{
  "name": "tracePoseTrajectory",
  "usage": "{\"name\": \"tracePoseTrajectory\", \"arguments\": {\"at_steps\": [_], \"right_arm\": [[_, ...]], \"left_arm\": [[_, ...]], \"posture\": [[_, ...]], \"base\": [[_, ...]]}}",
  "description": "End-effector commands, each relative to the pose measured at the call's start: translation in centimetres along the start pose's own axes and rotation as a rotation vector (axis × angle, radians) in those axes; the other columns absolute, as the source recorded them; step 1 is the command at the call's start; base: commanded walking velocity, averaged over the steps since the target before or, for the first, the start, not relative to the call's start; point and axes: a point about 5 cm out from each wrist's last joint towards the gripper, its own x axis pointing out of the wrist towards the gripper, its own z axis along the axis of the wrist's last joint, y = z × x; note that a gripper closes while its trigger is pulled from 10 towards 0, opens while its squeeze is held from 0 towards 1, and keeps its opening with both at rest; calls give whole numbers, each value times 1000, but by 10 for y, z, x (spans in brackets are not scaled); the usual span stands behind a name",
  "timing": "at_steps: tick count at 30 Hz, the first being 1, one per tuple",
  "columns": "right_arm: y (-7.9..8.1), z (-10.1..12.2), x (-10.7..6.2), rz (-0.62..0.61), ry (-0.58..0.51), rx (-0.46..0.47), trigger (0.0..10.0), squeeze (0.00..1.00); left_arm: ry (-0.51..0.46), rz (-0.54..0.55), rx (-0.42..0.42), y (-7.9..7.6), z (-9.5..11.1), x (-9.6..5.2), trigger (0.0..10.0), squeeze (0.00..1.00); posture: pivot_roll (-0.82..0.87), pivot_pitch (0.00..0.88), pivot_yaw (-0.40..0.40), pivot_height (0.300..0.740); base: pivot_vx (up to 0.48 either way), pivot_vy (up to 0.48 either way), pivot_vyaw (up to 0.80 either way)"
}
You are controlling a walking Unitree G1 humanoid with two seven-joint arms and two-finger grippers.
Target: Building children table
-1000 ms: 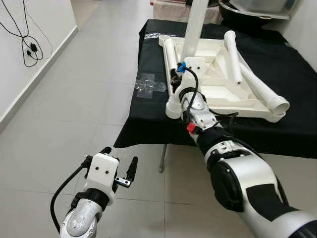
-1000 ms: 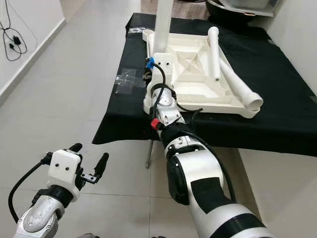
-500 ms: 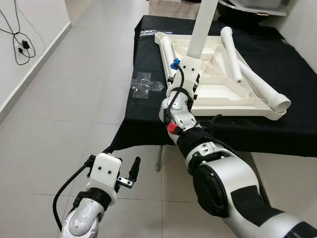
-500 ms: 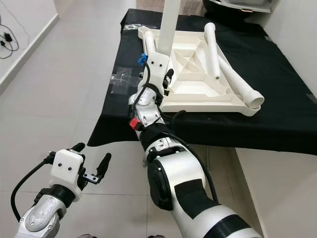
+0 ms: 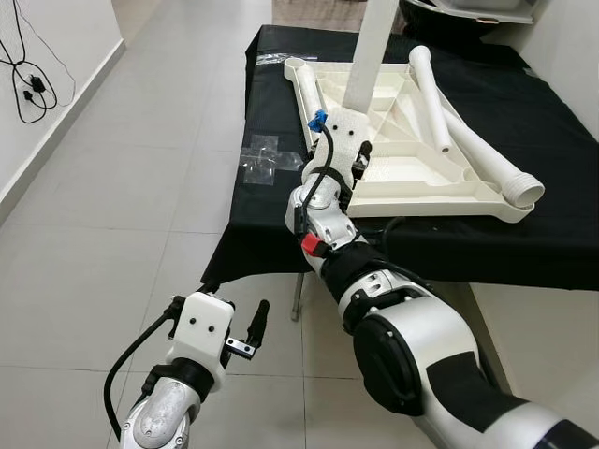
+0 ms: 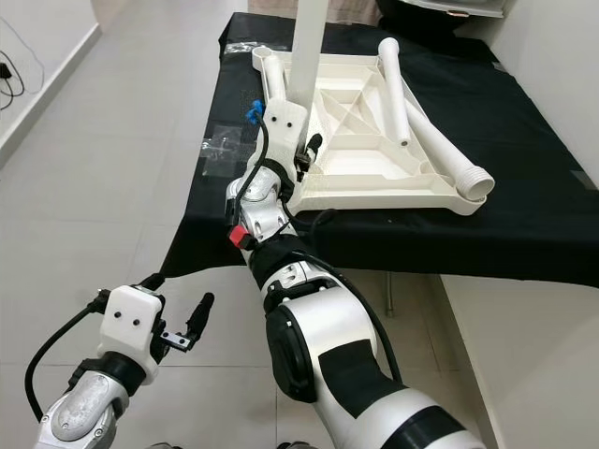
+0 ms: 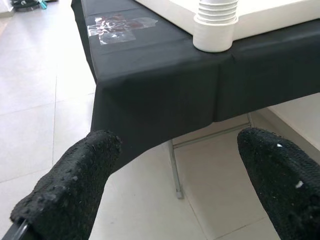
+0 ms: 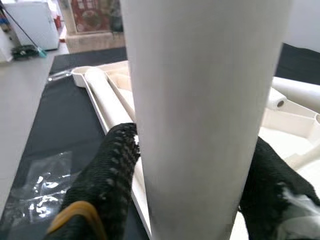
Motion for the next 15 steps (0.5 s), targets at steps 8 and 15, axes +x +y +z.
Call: {"name": "tracePoseTrajectory", "arguments": {"at_steps": [8, 15], "right_arm": [[-9, -3, 7, 157, -18, 44, 10000, 0], [-29, -9, 17, 304, -89, 1, 10000, 0]], "left_arm": [[25, -11, -10, -2, -7, -1, 10000, 0], [21, -11, -13, -2, -7, 0, 10000, 0]], "posture": [[155, 142, -118, 740], [148, 142, -116, 740]], "base": [[0, 0, 0], [0, 0, 0]]}}
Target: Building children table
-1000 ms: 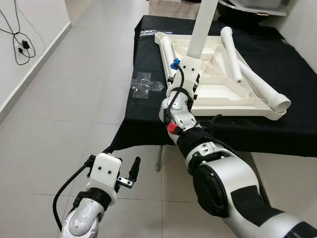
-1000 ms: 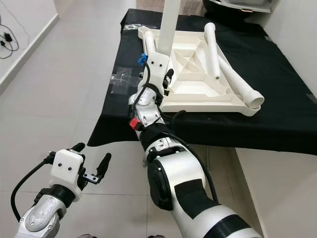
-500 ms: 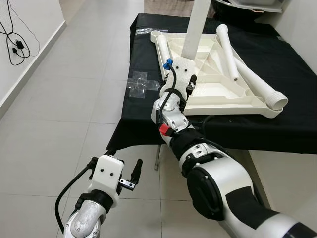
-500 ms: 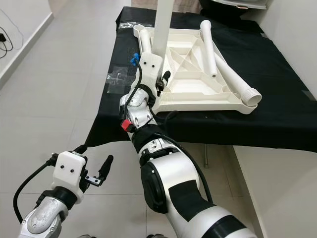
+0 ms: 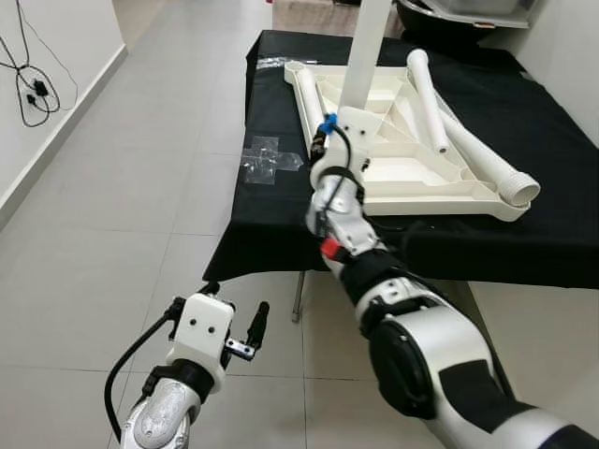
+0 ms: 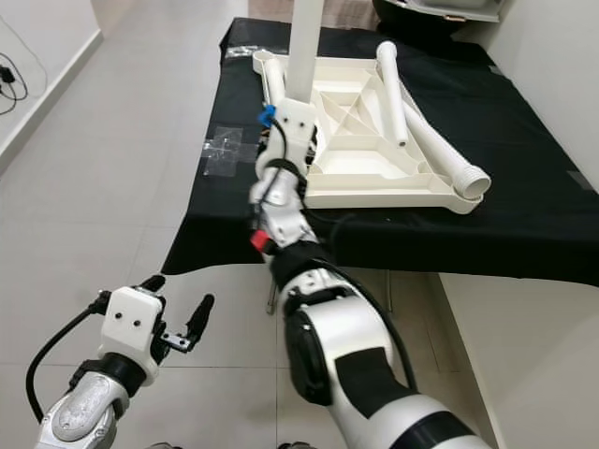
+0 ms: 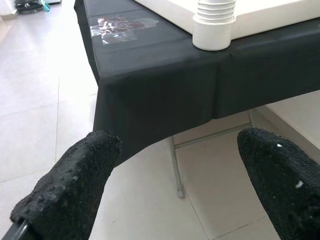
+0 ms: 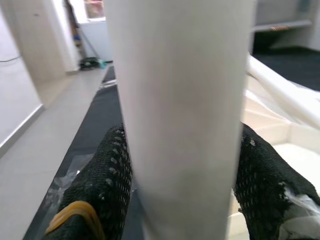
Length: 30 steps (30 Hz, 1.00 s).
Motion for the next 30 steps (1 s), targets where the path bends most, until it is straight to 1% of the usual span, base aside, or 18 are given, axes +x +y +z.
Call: {"name": "tracePoseTrajectory", "arguments": {"at_steps": [1, 4, 5, 7, 8, 11, 13, 14, 15, 17, 18, 20, 23, 24, 26, 27, 28, 30], "right_arm": [[-5, 1, 1, 62, -29, -19, 10000, 0], [-20, 0, 6, 158, -15, -32, 10000, 0], [-20, 0, 6, 158, -15, -32, 10000, 0], [-31, 1, 10, 197, -2, -40, 10000, 0], [-31, 1, 10, 197, -2, -40, 10000, 0], [-41, 4, 15, 248, 21, -67, 10000, 0], [-41, 4, 15, 248, 21, -67, 10000, 0], [-42, 5, 16, 285, 36, -60, 10000, 0], [-40, 9, 18, 373, 56, -27, 10000, 0], [-39, 11, 19, 400, 59, -29, 10000, 0], [-37, 15, 20, 463, 68, -11, 10000, 0], [-37, 15, 20, 463, 68, -11, 10000, 0], [-36, 21, 22, 535, 94, 10, 10000, 0], [-36, 21, 22, 535, 94, 10, 10000, 0], [-35, 23, 22, 585, 118, 55, 10000, 0], [-35, 23, 22, 585, 118, 55, 10000, 0], [-34, 23, 22, 615, 134, 55, 10000, 0], [-32, 25, 21, 670, 156, 22, 10000, 0]], "left_arm": [[15, -10, -12, -2, -5, -1, 10000, 0], [14, -9, -9, -2, -6, 0, 10000, 0], [14, -9, -9, -2, -6, 0, 10000, 0], [12, -6, -8, -2, -5, 0, 10000, 0], [12, -6, -8, -2, -5, 0, 10000, 0], [9, -6, -8, -2, -5, 0, 10000, 0], [9, -6, -8, -2, -5, 0, 10000, 0], [10, -8, -6, -2, -4, 1, 10000, 0], [12, -9, -7, -2, -4, 1, 10000, 0], [11, -8, -8, -2, -4, 0, 10000, 0], [11, -6, -9, -2, -4, 0, 10000, 0], [11, -6, -9, -2, -4, 0, 10000, 0], [10, -7, -8, -2, -4, 0, 10000, 0], [10, -7, -8, -2, -4, 0, 10000, 0], [11, -6, -7, -2, -4, -1, 10000, 0], [11, -6, -7, -2, -4, -1, 10000, 0], [10, -6, -7, -2, -4, -1, 10000, 0], [11, -6, -6, -2, -4, -1, 10000, 0]], "posture": [[149, 143, -117, 740], [150, 141, -119, 740], [150, 141, -119, 740], [154, 139, -119, 740], [154, 139, -119, 740], [155, 139, -120, 740], [155, 139, -120, 740], [157, 140, -120, 740], [161, 141, -123, 740], [161, 141, -123, 740], [162, 143, -125, 740], [162, 143, -125, 740], [163, 147, -126, 740], [163, 147, -126, 740], [166, 148, -128, 740], [166, 148, -128, 740], [168, 150, -129, 740], [172, 154, -129, 740]], "base": [[0, 0, 0], [0, 0, 0], [0, 0, 0], [0, 0, 0], [0, 0, 0], [0, 0, 0], [0, 0, 0], [0, 0, 0], [0, 0, 0], [0, 0, 0], [0, 0, 0], [0, 0, 0], [0, 0, 0], [0, 0, 0], [0, 0, 0], [0, 0, 0], [0, 0, 0], [0, 0, 0]]}}
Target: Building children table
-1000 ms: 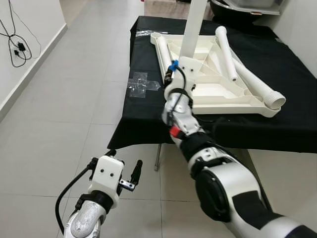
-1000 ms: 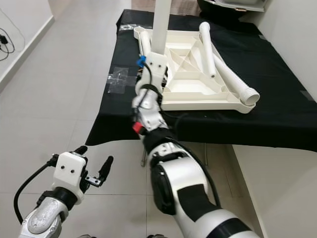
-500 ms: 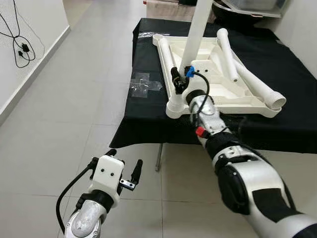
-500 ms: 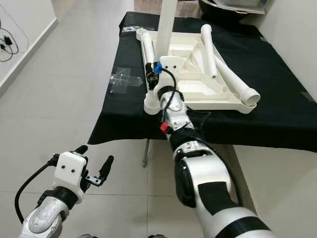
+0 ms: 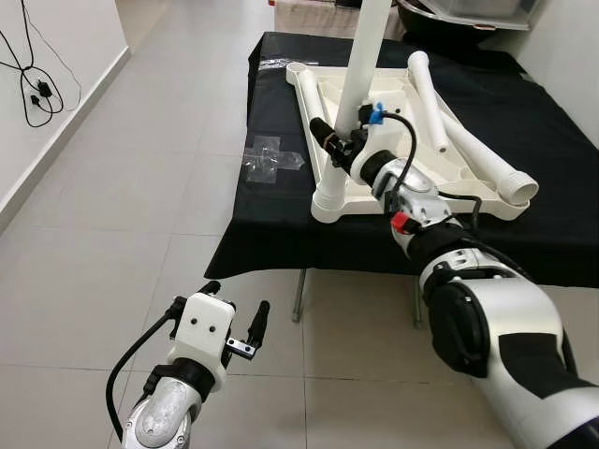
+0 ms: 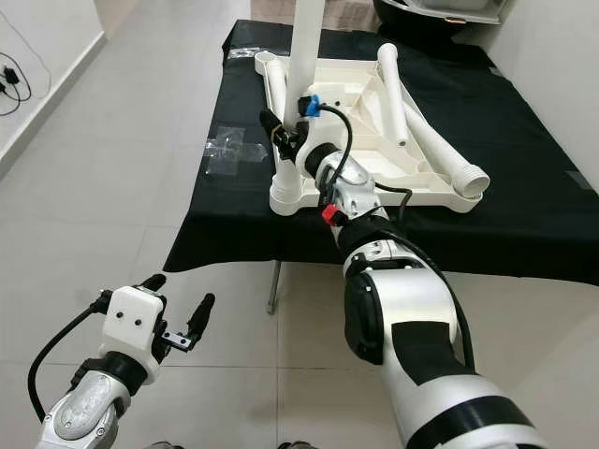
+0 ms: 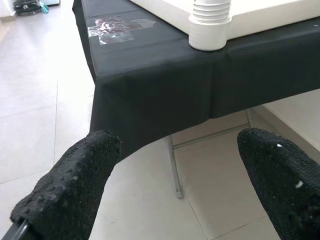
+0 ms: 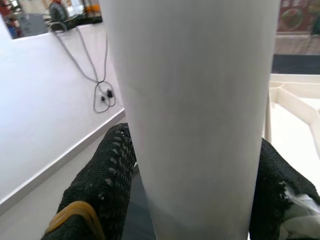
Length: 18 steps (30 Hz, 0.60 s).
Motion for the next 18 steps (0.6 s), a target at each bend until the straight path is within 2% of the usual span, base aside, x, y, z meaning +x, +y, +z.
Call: {"name": "tracePoseTrajectory", "arguments": {"at_steps": [1, 6, 18], "right_arm": [[11, -4, 4, 100, 55, -12, 10000, 0], [17, -3, 4, 202, 90, -50, 10000, 0], [24, 4, 10, 206, 102, -136, 10000, 0]], "left_arm": [[14, -6, -6, -2, -2, -2, 10000, 0], [15, -6, -6, -2, -2, -3, 10000, 0], [19, -8, -9, -4, -2, -3, 10000, 0]], "posture": [[172, 154, -129, 740], [173, 158, -130, 740], [178, 168, -128, 740]], "base": [[0, 0, 0], [0, 0, 0], [0, 0, 0]]}}
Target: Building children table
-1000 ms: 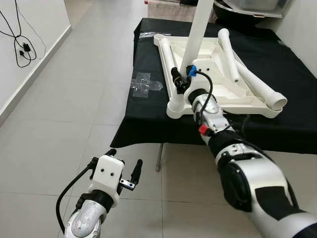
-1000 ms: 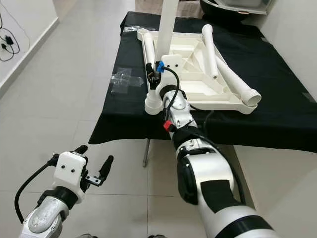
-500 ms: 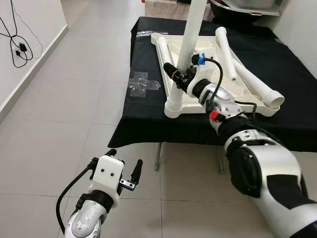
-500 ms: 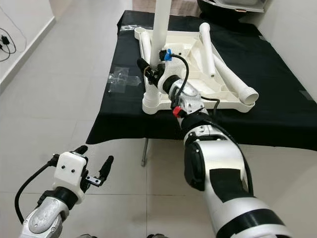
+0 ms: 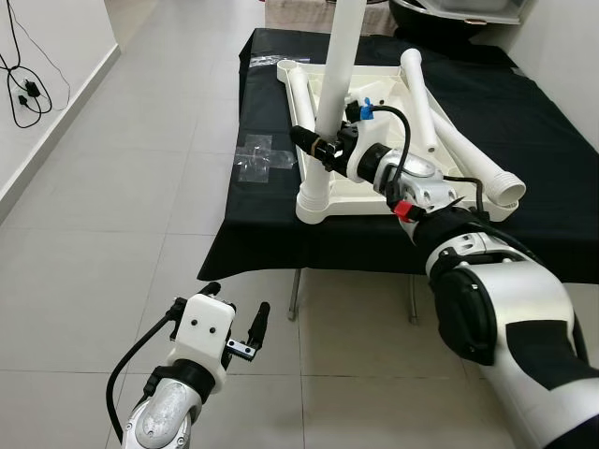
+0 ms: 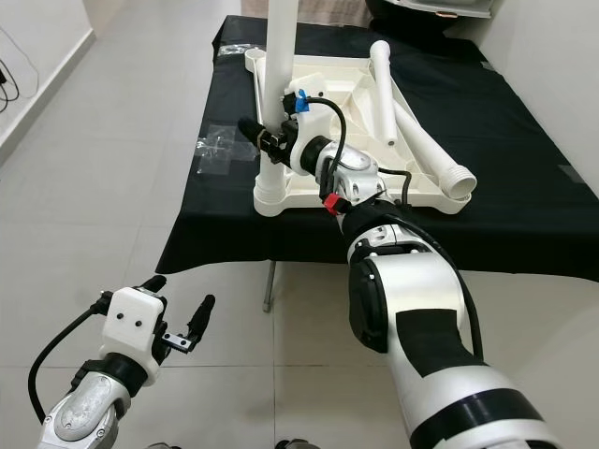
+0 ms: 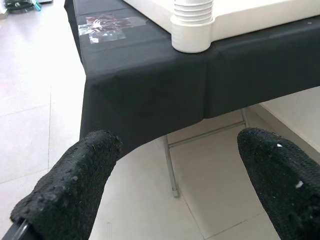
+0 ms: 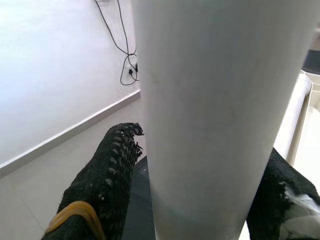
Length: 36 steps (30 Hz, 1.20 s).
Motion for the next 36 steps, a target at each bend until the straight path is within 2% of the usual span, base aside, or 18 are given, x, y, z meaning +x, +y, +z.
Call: {"name": "tracePoseTrajectory", "arguments": {"at_steps": [1, 2, 3, 7, 15, 18, 19, 21, 22, 23, 25, 26, 28, 30, 31, 33, 34, 36], "right_arm": [[9, -1, 6, 35, 23, -32, 10000, 0], [9, -1, 6, 35, 23, -32, 10000, 0], [8, 0, 5, 25, 17, -35, 0, 0], [5, -1, 4, 0, -7, 3, 0, 0], [-2, -11, -1, -91, 12, -3, 0, 0], [-8, -13, -3, -208, 17, -13, 0, 0], [-13, -14, -4, -304, 25, -37, 0, 0], [-16, -14, -6, -370, 28, -55, 0, 0], [-25, -17, -11, -600, 35, -51, 0, 0], [-25, -17, -11, -600, 35, -51, 0, 0], [-26, -22, -13, -738, 36, -13, 0, 0], [-26, -22, -13, -738, 36, -13, 0, 0], [-23, -25, -12, -790, 36, -10, 0, 0], [-7, -32, -7, -946, 10, 53, 0, 0], [-7, -32, -7, -946, 10, 53, 0, 0], [15, -35, 3, -1034, 1, 93, 0, 0], [15, -35, 3, -1034, 1, 93, 0, 0], [35, -33, 12, -1089, 6, 133, 0, 0]], "left_arm": [[15, -7, -8, -3, -2, -3, 10000, 0], [15, -7, -8, -3, -2, -3, 10000, 0], [14, -8, -7, -3, -1, -3, 10000, 0], [15, -7, -9, -3, -2, -3, 10000, 0], [12, -6, -10, -4, -2, -2, 10000, 0], [11, -8, -9, -4, -2, -2, 10000, 0], [13, -8, -9, -4, -3, -2, 10000, 0], [15, -9, -9, -4, -3, -2, 10000, 0], [17, -13, -7, -4, -4, -2, 10000, 0], [17, -13, -7, -4, -4, -2, 10000, 0], [18, -15, -6, -4, -4, -1, 10000, 0], [18, -15, -6, -4, -4, -1, 10000, 0], [17, -16, -6, -4, -4, -1, 10000, 0], [16, -16, -6, -5, -5, -1, 10000, 0], [16, -16, -6, -5, -5, -1, 10000, 0], [15, -15, -6, -5, -5, -1, 10000, 0], [15, -15, -6, -5, -5, -1, 10000, 0], [16, -16, -3, -5, -5, -1, 10000, 0]], "posture": [[178, 168, -128, 740], [178, 168, -128, 740], [175, 168, -128, 740], [173, 167, -127, 740], [174, 165, -126, 740], [169, 153, -125, 740], [163, 150, -123, 740], [163, 150, -123, 740], [154, 143, -123, 740], [154, 143, -123, 740], [151, 139, -119, 740], [151, 139, -119, 740], [151, 137, -118, 740], [159, 133, -124, 740], [159, 133, -124, 740], [160, 130, -123, 740], [160, 130, -123, 740], [164, 122, -128, 740]], "base": [[0, 0, 0], [0, 0, 0], [0, 0, 0], [0, 0, 0], [0, 0, 0], [0, 0, 0], [0, 0, 0], [0, 0, 0], [0, 0, 0], [0, 0, 0], [0, 0, 0], [0, 0, 0], [0, 0, 0], [0, 0, 0], [0, 0, 0], [0, 0, 0], [0, 0, 0], [0, 0, 0]]}}
